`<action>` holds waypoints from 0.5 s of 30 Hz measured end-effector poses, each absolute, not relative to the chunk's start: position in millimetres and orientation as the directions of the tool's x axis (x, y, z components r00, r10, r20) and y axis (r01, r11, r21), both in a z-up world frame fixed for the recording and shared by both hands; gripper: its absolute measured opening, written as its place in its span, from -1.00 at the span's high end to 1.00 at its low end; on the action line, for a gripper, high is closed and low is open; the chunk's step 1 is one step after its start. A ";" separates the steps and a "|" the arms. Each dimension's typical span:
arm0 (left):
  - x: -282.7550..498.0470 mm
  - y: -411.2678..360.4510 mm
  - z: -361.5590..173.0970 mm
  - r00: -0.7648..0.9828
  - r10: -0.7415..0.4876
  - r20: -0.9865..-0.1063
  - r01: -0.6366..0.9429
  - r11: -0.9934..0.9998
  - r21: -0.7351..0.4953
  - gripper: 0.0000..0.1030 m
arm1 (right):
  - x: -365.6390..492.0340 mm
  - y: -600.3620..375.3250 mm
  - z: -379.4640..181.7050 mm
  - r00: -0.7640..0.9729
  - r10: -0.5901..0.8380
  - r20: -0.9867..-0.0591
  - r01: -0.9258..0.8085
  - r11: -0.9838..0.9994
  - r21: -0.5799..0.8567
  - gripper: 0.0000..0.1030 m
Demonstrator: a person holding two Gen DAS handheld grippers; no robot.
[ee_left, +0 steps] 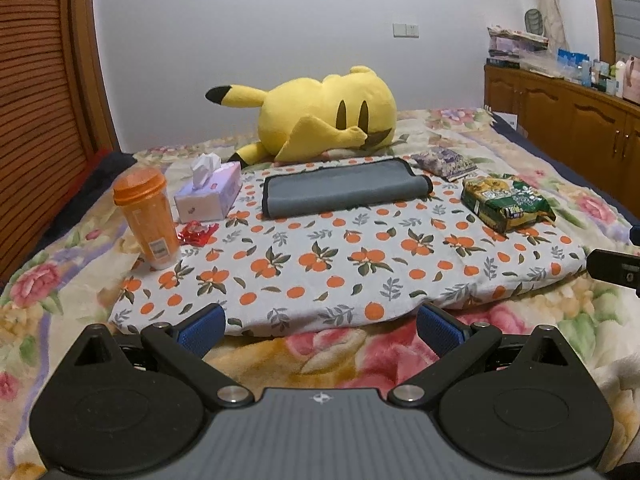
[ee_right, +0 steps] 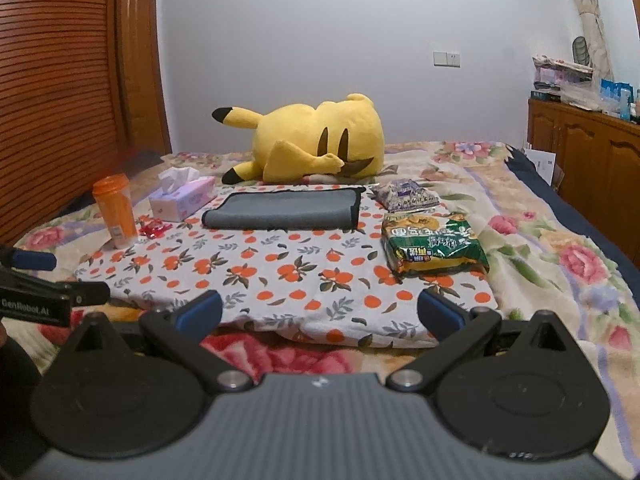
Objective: Fold towel
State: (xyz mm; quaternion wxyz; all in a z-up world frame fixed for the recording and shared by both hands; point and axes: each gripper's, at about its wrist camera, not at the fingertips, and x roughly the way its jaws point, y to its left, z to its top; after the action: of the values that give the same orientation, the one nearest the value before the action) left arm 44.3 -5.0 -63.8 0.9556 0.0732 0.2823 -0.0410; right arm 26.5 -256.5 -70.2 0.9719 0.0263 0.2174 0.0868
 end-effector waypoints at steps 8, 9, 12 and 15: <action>35.9 -11.1 -57.7 0.859 -0.042 -0.510 0.127 0.983 0.133 -1.00 | 22.5 -260.4 -65.6 0.907 0.176 -0.382 -0.151 0.984 0.094 -1.00; 35.4 -11.9 -57.2 0.861 -0.042 -0.507 0.128 0.983 0.135 -1.00 | 21.9 -260.6 -65.3 0.909 0.175 -0.378 -0.150 0.984 0.094 -1.00; 35.2 -13.1 -55.6 0.864 -0.049 -0.502 0.129 0.983 0.127 -1.00 | 20.7 -261.2 -64.2 0.914 0.173 -0.368 -0.149 0.984 0.093 -1.00; 34.7 -14.4 -53.8 0.869 -0.052 -0.493 0.129 0.984 0.124 -1.00 | 19.6 -263.0 -63.2 0.918 0.170 -0.357 -0.147 0.985 0.093 -1.00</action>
State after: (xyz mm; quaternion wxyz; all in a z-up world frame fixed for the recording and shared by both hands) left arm 34.7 -14.4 -53.8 0.9636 0.0764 0.2521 -0.0467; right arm 19.6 -263.0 -63.2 0.9789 0.0323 0.1849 0.0810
